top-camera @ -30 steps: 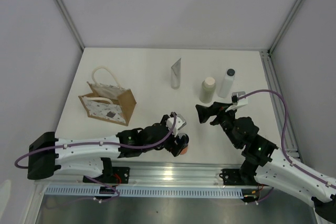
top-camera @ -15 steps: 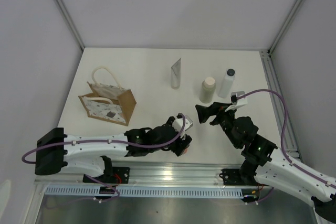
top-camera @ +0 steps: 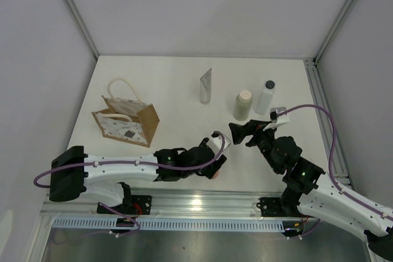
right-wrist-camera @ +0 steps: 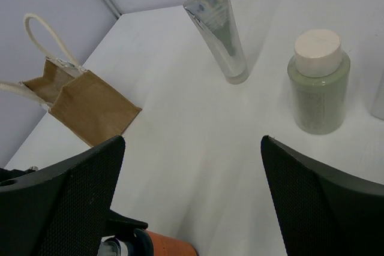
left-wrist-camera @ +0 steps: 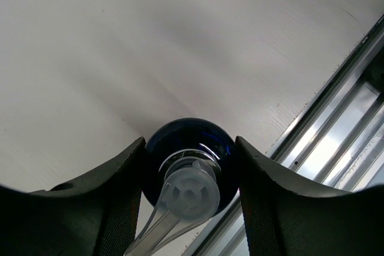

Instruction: Place the personal care products into the canvas bag

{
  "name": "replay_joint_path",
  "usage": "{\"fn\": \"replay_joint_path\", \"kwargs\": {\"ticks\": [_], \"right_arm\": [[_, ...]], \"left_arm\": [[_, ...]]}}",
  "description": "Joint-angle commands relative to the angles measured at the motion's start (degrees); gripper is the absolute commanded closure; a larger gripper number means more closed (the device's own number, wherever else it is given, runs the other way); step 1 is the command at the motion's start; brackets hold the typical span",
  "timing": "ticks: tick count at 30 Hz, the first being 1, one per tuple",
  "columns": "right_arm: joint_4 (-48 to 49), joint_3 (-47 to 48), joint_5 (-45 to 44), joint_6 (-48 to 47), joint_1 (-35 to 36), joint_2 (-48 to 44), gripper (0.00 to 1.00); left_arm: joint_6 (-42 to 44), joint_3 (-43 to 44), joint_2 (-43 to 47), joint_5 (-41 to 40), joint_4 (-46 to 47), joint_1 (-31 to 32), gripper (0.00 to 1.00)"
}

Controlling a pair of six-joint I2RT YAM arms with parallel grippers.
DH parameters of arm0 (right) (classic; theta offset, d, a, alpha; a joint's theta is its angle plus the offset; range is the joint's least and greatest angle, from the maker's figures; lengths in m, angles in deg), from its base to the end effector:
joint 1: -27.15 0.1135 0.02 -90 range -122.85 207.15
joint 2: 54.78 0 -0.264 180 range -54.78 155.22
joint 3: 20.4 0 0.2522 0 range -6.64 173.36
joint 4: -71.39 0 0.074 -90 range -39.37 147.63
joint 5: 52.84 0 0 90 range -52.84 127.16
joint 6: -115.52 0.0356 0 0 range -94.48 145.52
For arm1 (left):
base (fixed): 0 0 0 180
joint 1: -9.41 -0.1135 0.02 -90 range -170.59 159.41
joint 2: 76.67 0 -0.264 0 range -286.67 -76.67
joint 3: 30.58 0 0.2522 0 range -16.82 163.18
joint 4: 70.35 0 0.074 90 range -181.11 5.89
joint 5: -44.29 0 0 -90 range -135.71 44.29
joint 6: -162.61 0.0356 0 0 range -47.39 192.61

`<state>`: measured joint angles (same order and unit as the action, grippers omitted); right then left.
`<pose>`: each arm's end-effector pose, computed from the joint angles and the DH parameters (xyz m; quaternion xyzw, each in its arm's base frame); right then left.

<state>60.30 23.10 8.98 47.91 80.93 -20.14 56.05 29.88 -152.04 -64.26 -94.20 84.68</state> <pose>0.1065 0.1170 0.2983 -0.0266 0.7186 0.2766 0.6374 0.0824 -0.2689 0.2366 0.3755 0.8098 -0.2054 0.4013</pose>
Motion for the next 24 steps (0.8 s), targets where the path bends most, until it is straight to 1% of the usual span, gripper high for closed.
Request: {"fn": "replay_joint_path", "kwargs": {"ticks": [1, 3, 7, 8, 10, 11, 15, 18, 23, 24], "right_arm": [[0.40, 2.70, -1.26, 0.02, -0.25, -0.62, 0.01], [0.40, 2.70, -1.17, 0.11, -0.25, -0.71, 0.01], [0.22, 2.78, -1.00, 0.28, -0.34, -0.62, 0.01], [0.14, 2.87, -1.08, 0.28, -0.25, -0.62, 0.01], [0.14, 2.78, -1.17, 0.37, -0.25, -0.62, 0.01], [0.05, 2.87, -1.17, 0.46, -0.25, -0.53, 0.01], [-0.04, 2.87, -0.82, 0.72, -0.25, -0.53, 0.01], [-0.30, 3.05, -0.73, 0.90, -0.25, -0.53, 0.01], [-0.83, 3.31, -0.91, 1.16, -0.25, -0.79, 0.01], [-0.83, 3.31, -0.82, 1.25, -0.25, -0.71, 0.01]], "left_arm": [[-1.63, 2.78, -0.83, -2.19, -2.74, 0.50, 0.87], [-1.99, 3.57, -0.83, -2.63, -4.06, 0.50, 0.99], [-3.48, 6.39, 0.13, -8.68, -8.98, 0.50, 1.00], [-4.18, 7.35, 0.66, -12.96, -10.81, 0.50, 1.00], [-4.80, 7.88, 2.41, -16.42, -12.14, 0.41, 1.00], [-5.93, 8.32, 3.03, -19.92, -13.63, 0.41, 1.00], [-8.05, 9.38, 4.88, -25.99, -16.54, -0.12, 1.00], [-9.19, 9.99, 5.15, -27.60, -17.60, -1.69, 1.00], [-10.25, 10.96, 4.80, -26.72, -18.12, -6.18, 1.00], [-10.16, 12.70, 4.71, -26.72, -18.91, -6.97, 1.00]]}}
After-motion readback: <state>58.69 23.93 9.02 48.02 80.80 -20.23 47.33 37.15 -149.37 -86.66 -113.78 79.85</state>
